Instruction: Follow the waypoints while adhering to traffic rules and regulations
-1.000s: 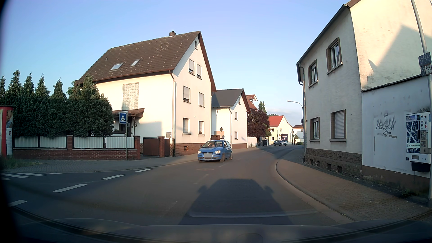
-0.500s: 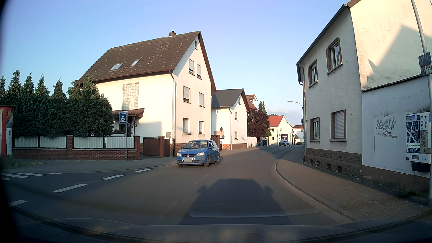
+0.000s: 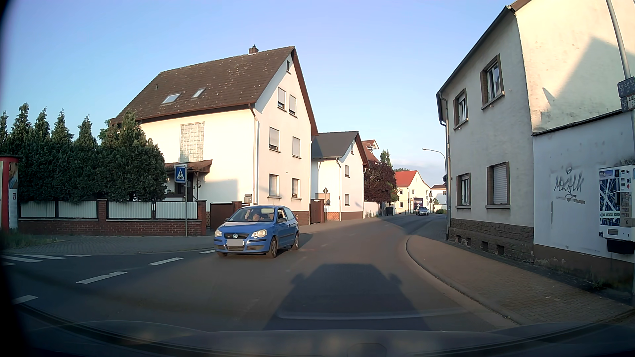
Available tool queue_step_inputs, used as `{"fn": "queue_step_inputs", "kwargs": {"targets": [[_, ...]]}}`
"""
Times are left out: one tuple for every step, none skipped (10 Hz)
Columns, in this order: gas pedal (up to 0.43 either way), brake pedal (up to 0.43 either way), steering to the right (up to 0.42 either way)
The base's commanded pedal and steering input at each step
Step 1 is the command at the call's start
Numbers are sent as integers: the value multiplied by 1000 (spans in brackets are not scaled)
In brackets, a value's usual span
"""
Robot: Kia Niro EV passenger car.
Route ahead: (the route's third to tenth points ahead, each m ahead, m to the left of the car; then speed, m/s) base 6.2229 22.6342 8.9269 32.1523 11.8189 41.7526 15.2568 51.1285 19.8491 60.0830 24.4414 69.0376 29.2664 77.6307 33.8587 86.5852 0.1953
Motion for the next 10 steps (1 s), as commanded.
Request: {"fn": "queue_step_inputs", "kwargs": {"targets": [[0,30,-48],[28,30,-47],[59,30,-47],[79,30,-48],[79,30,-49],[87,30,-51],[87,30,-55],[87,30,-64],[98,30,-78],[98,30,-106]]}}
